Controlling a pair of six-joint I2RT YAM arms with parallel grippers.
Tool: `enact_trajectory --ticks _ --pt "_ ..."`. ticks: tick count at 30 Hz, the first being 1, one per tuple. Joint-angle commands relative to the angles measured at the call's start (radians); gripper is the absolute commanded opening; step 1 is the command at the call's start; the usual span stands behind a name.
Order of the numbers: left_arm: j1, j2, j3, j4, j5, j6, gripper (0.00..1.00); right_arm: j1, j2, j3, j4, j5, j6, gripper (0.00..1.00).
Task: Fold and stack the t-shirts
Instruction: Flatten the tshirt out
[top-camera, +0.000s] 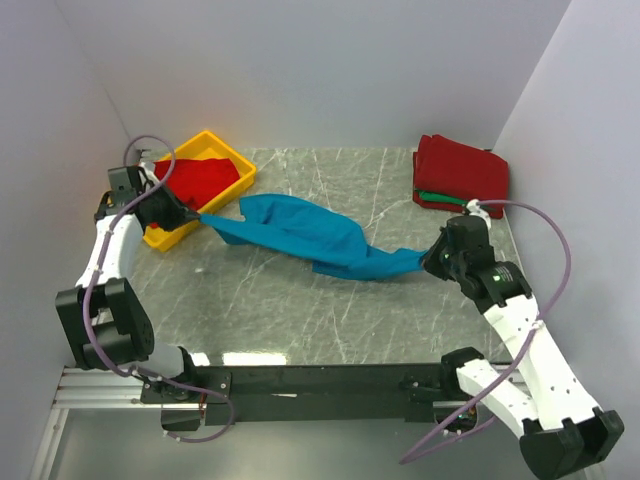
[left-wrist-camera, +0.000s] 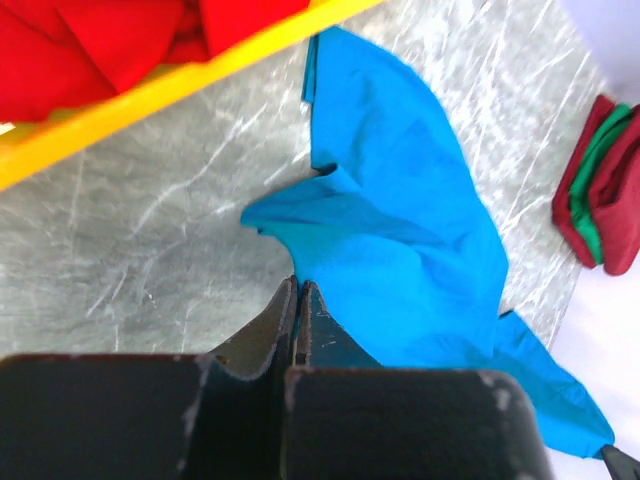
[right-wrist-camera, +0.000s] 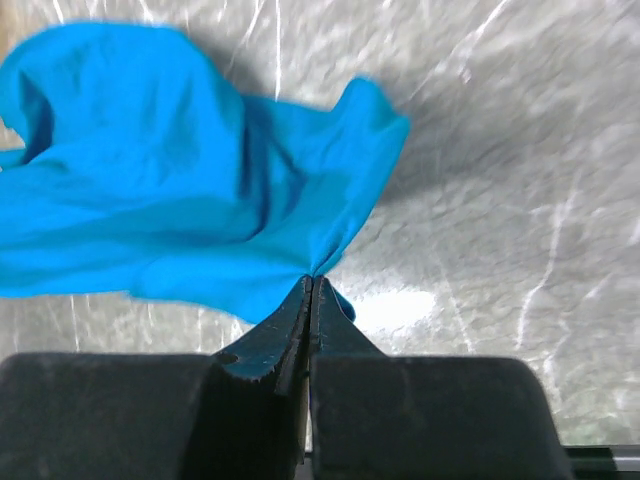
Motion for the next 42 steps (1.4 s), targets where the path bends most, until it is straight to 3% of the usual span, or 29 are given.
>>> enact_trajectory --ticks 1,4,10,13,19,21,24,30,37,42 --pt "0.013 -0.021 0.040 -0.003 0.015 -0.003 0.00 -0.007 0.015 0.047 -0.012 0.100 -0.030 0.00" --pt "0.011 0.061 0.061 -0.013 0.060 0.012 0.00 -0.015 0.133 0.099 0.065 0.101 -0.068 0.00" --pt "0.013 0.213 0.107 0.008 0.072 0.029 0.00 -0.070 0.620 0.349 0.090 0.049 -0.151 0.00" --pt "0.011 0.230 0.118 0.011 0.074 0.029 0.00 -0.087 0.769 0.477 0.087 0.003 -0.167 0.00" --pt "0.010 0.214 0.103 0.011 0.060 0.038 0.00 -0.090 0.930 0.645 0.096 -0.086 -0.174 0.01" --pt "0.010 0.219 0.098 0.010 0.063 0.041 0.00 -0.089 0.968 0.691 0.075 -0.092 -0.173 0.13" --pt "0.010 0.211 0.100 0.004 0.054 0.046 0.00 -0.087 0.977 0.676 0.091 -0.132 -0.167 0.25" --pt "-0.001 0.197 0.092 -0.006 0.044 0.053 0.00 -0.069 0.819 0.495 0.147 -0.098 -0.165 0.45" --pt "-0.022 0.193 0.068 0.001 0.028 0.059 0.00 -0.008 0.673 0.268 0.240 -0.135 -0.105 0.46" --pt "-0.031 0.207 0.063 -0.004 0.026 0.063 0.00 0.000 0.718 0.228 0.273 -0.150 -0.081 0.42"
